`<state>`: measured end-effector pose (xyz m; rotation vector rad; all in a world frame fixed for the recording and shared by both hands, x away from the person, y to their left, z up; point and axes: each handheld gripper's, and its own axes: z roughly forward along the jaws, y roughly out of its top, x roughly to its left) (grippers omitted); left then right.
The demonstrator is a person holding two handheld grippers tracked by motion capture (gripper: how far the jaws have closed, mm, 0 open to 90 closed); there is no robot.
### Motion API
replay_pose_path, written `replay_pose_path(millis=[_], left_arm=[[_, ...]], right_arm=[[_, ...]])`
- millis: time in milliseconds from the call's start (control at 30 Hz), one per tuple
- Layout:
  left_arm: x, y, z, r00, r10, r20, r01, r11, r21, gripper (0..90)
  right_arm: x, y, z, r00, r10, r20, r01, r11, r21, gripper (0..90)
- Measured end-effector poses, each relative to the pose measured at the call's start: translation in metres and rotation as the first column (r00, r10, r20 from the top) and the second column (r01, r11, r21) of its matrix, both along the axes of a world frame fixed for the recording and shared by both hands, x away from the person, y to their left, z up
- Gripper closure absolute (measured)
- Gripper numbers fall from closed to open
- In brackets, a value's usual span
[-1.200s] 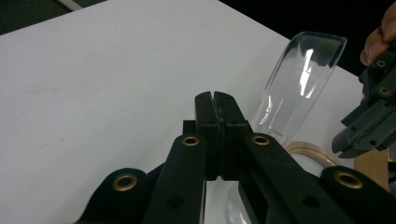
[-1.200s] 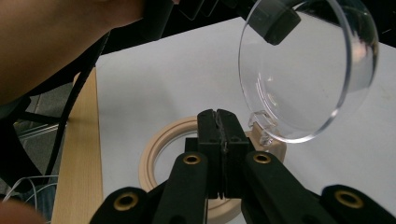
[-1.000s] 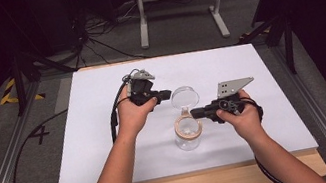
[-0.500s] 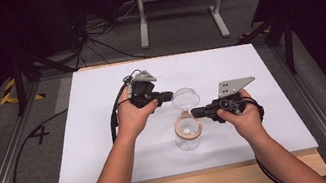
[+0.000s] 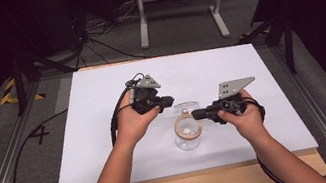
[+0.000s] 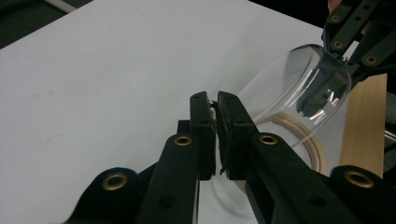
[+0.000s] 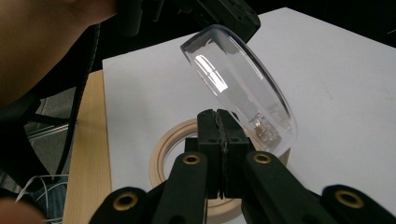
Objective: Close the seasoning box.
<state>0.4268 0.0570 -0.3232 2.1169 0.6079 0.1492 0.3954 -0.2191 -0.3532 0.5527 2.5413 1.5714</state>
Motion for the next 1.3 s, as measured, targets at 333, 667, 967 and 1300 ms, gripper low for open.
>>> replay_pose_path(millis=[333, 667, 967, 1300], left_arm=[[-0.024, 0.027, -0.001, 0.9991, 0.011, -0.042, -0.011, 0.9999, 0.001, 81.6], [-0.053, 0.054, 0.002, 0.9985, 0.006, -0.054, -0.004, 0.9994, 0.033, 75.6], [-0.065, 0.062, 0.001, 0.996, -0.042, -0.078, 0.048, 0.9958, 0.078, 73.2], [-0.059, 0.065, -0.012, 0.9873, -0.054, -0.15, 0.069, 0.9932, 0.094, 70.3]], right_arm=[[-0.005, -0.006, -0.001, 0.9998, 0.008, -0.019, -0.009, 0.999, -0.034, 89.5], [-0.006, -0.004, -0.004, 0.9982, 0.026, -0.054, -0.031, 0.996, -0.086, 89.8], [-0.008, -0.003, -0.005, 0.9945, 0.056, -0.089, -0.068, 0.987, -0.144, 89.8], [-0.008, -0.003, -0.008, 0.9898, 0.071, -0.123, -0.096, 0.974, -0.207, 89.8]])
